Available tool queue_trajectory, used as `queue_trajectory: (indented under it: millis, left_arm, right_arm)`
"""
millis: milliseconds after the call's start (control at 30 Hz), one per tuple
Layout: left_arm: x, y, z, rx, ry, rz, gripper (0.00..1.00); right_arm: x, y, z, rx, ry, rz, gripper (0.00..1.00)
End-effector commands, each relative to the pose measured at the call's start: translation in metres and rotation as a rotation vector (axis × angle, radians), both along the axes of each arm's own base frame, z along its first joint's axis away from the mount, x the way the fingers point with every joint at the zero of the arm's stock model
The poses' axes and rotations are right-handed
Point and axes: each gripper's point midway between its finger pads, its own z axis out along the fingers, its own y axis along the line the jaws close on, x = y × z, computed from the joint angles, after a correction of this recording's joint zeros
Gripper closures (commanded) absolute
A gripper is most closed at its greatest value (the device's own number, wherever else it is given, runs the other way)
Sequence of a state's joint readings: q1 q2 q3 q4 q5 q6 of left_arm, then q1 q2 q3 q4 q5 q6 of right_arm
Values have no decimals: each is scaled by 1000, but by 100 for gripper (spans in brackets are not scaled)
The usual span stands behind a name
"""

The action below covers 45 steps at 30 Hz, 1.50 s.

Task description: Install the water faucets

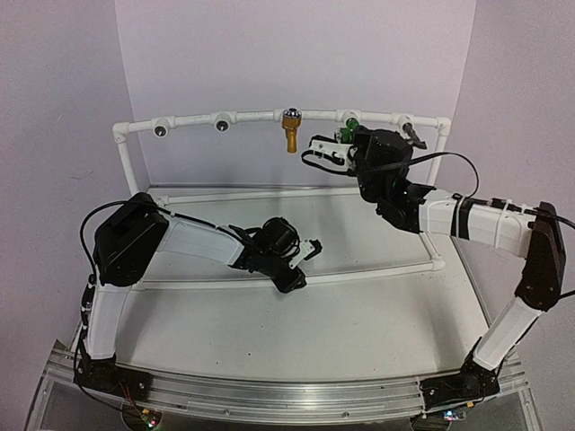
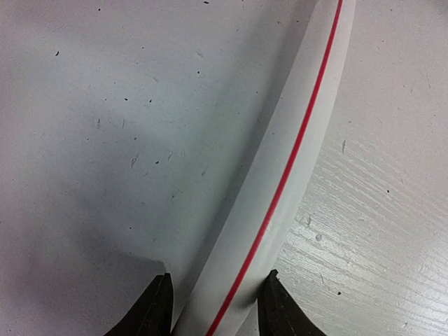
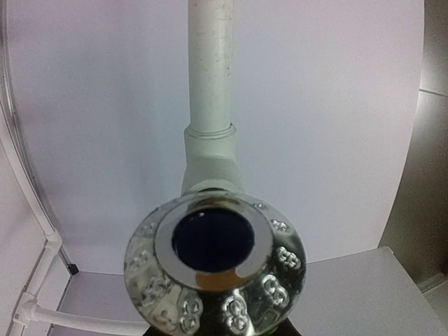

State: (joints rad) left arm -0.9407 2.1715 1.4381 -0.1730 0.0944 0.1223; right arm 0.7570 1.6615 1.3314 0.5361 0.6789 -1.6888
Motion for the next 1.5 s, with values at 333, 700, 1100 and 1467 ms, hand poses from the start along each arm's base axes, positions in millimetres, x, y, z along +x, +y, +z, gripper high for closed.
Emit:
queue_trajectory:
  millis: [333,700,1100,1467]
  left_arm:
    - [-83,23,-78,146,287,-34,86]
    - [-96,24,-83,147,299,-67,88]
    - [-105,20,-80,127,302,-111,88]
    - [-106,18,-71,108,298,-117,88]
  right_arm:
    - [9,-15,19,379,21,-14,100]
    - [19,-28,10,627,20,-33,100]
    - [26,-36,7,1011,29,-24,100]
    - [33,-37,0,1231,34,-21,100]
